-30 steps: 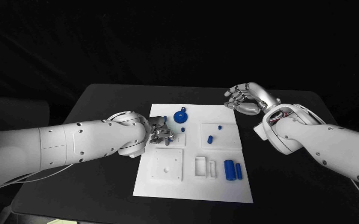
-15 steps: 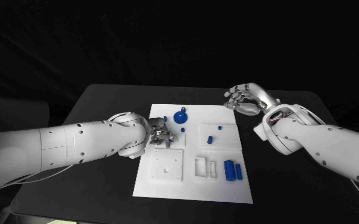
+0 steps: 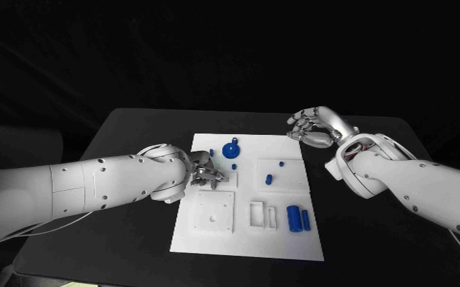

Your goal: Assemble the parts on the task board

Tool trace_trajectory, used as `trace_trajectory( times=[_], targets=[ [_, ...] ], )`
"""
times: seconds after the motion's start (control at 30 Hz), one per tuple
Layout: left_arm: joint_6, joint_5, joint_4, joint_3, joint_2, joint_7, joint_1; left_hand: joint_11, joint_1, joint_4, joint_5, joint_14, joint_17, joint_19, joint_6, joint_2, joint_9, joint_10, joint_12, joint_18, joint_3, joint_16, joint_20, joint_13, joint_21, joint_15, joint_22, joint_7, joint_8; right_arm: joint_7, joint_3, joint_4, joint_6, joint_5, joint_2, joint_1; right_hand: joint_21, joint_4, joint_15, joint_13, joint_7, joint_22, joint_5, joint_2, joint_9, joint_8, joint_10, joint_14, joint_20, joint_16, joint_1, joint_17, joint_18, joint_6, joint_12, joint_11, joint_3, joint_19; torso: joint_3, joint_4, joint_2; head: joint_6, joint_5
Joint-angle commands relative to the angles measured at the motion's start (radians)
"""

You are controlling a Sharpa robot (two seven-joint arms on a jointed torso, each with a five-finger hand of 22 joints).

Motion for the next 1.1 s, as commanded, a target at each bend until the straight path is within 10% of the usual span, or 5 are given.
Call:
trace_trajectory(
  times=[0.03, 0.3, 0.4, 0.57, 1.1],
  targets=[
    [-0.013, -0.001, 0.004, 0.001, 0.0, 0.0, 0.0, 0.0, 0.006, 0.035, -0.004, -0.007, -0.002, -0.004, -0.009, -0.039, 0.002, 0.0, 0.004, 0.011, 0.014, 0.005, -0.085, -0.003, 0.005, -0.002, 0.004, 0.0, 0.004, 0.006, 0.0, -0.001, 0.011, -0.001, 0.001, 0.0, -0.005, 0.0, 0.0, -0.001, 0.0, 0.002, 0.006, 0.004, -0.001, 0.004, -0.006, -0.009, 0.001, 0.004, -0.004, -0.001, 0.015, 0.005, 0.005, -0.002, -0.004, -0.008, 0.0, -0.0007, 0.0, 0.0, 0.004],
    [0.013, 0.002, 0.02, 0.014, -0.017, -0.002, 0.0, 0.003, 0.015, 0.098, -0.004, -0.011, -0.007, -0.005, -0.016, -0.102, 0.004, -0.002, 0.0, 0.011, 0.017, 0.003, -0.084, -0.008, 0.005, -0.004, 0.002, 0.003, 0.006, 0.006, 0.0, -0.008, 0.011, -0.001, 0.003, 0.0, -0.005, 0.0, 0.001, -0.003, 0.0, 0.003, 0.006, 0.004, -0.002, 0.005, -0.006, -0.01, 0.002, 0.005, -0.004, -0.002, 0.015, 0.005, 0.006, -0.002, -0.004, -0.009, -0.0006, -0.0012, 0.0, 0.001, 0.002],
    [0.113, 0.002, 0.022, 0.05, -0.019, -0.024, 0.0, 0.005, 0.022, 0.103, -0.004, -0.017, -0.01, -0.011, -0.024, -0.104, 0.003, -0.007, -0.005, 0.011, 0.008, -0.002, -0.083, -0.011, 0.002, -0.003, 0.001, 0.005, 0.003, 0.008, 0.0, -0.012, 0.01, -0.001, 0.004, 0.0, -0.005, 0.0, 0.001, -0.003, 0.0, 0.003, 0.007, 0.004, -0.002, 0.005, -0.006, -0.01, 0.002, 0.005, -0.004, -0.002, 0.015, 0.005, 0.006, -0.002, -0.004, -0.009, -0.0008, -0.0002, 0.0, 0.002, 0.0],
    [0.12, 0.011, 0.038, 0.076, -0.036, -0.025, 0.019, 0.013, 0.073, 0.085, -0.004, -0.039, -0.02, -0.029, -0.053, -0.094, 0.007, -0.03, -0.026, 0.008, -0.004, -0.02, -0.081, -0.021, -0.011, -0.007, -0.005, 0.014, -0.011, 0.01, 0.0, -0.016, 0.004, -0.001, 0.004, 0.0, -0.005, 0.0, 0.0, -0.004, 0.0, 0.004, 0.007, 0.007, -0.003, 0.006, -0.006, -0.01, 0.002, 0.006, -0.003, -0.003, 0.015, 0.006, 0.008, -0.002, -0.004, -0.009, -0.0011, 0.0013, -0.001, 0.006, -0.004],
    [0.116, 0.064, -0.092, 0.088, -0.014, -0.008, 0.078, 0.06, 0.154, 0.06, -0.004, -0.139, -0.067, -0.112, -0.175, -0.047, 0.009, -0.138, -0.11, -0.02, -0.037, -0.099, -0.059, -0.058, -0.087, 0.022, -0.037, 0.064, -0.079, 0.01, 0.0, -0.025, 0.005, 0.007, 0.007, 0.0, -0.004, -0.001, 0.0, -0.006, 0.0, 0.005, 0.007, 0.007, -0.004, 0.006, -0.006, -0.01, 0.002, 0.007, -0.003, -0.004, 0.015, 0.006, 0.01, -0.002, -0.004, -0.009, -0.0003, -0.0004, 0.0, 0.026, 0.003]
  ],
)
